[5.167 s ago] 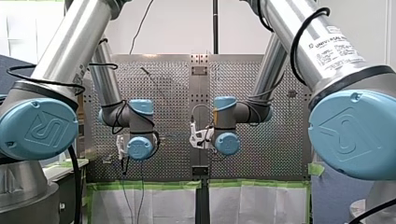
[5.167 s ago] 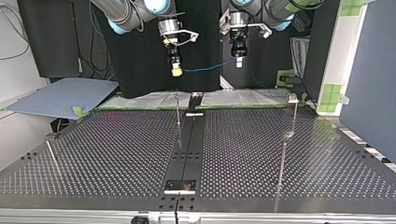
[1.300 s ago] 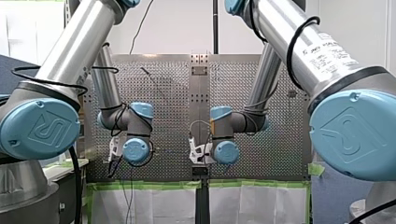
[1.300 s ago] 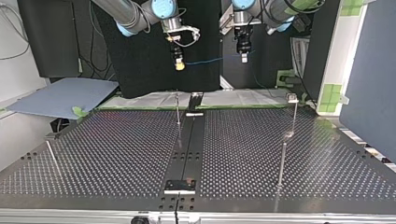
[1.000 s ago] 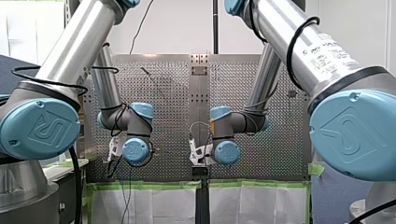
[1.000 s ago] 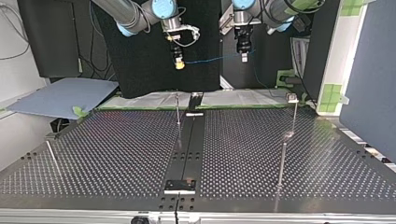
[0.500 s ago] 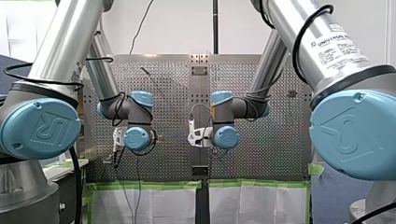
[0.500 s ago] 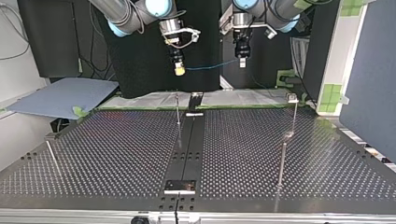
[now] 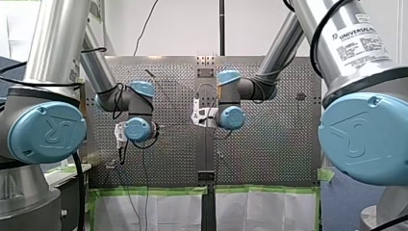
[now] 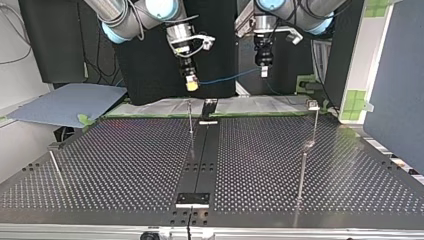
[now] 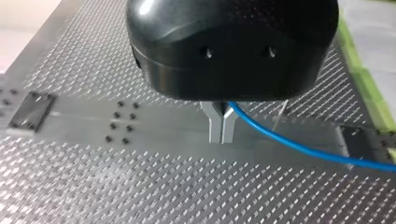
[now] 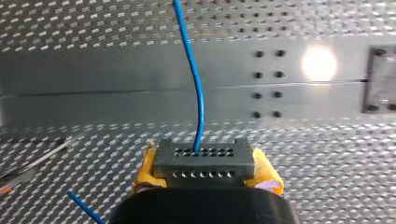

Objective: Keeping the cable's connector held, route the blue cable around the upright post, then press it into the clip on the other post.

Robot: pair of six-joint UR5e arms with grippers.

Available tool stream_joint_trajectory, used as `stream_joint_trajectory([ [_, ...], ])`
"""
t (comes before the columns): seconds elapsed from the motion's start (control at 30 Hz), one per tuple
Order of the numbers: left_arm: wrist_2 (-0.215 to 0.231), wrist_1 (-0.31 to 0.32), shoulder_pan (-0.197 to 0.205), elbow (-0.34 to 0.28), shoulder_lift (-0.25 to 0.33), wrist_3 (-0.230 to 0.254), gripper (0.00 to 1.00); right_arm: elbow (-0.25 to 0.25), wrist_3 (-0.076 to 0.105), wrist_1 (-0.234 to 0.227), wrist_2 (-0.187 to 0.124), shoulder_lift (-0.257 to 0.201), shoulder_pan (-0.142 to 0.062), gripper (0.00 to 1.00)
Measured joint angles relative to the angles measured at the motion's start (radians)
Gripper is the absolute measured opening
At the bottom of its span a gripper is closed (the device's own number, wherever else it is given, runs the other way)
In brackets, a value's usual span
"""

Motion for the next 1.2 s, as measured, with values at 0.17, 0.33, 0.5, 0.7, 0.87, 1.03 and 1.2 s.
stream_joint_trajectory([
  [0.17, 0.025, -0.045, 0.042, 0.024, 0.045, -0.045, 0.00, -0.047, 0.011, 0.049, -0.022, -0.054, -0.002, 0.00],
  [0.33, 0.064, -0.087, 0.084, 0.063, 0.087, -0.087, 0.00, -0.093, 0.012, 0.095, -0.027, -0.101, -0.002, 0.00],
  [0.5, 0.091, -0.137, 0.134, 0.113, 0.137, -0.137, 0.00, -0.141, 0.013, 0.128, -0.039, -0.144, -0.002, 0.00],
  [0.7, 0.074, -0.201, 0.195, 0.176, 0.201, -0.196, 0.00, -0.201, 0.013, 0.158, -0.050, -0.115, -0.003, 0.00],
  [0.87, 0.056, -0.251, 0.219, 0.226, 0.250, -0.206, 0.00, -0.259, 0.016, 0.169, -0.063, -0.090, -0.004, 0.00],
  [1.03, 0.060, -0.297, 0.230, 0.273, 0.297, -0.200, 0.00, -0.304, 0.032, 0.174, -0.079, -0.086, -0.009, 0.00],
  [1.2, 0.073, -0.347, 0.242, 0.323, 0.347, -0.192, 0.00, -0.354, 0.046, 0.195, -0.103, -0.085, -0.013, 0.00],
])
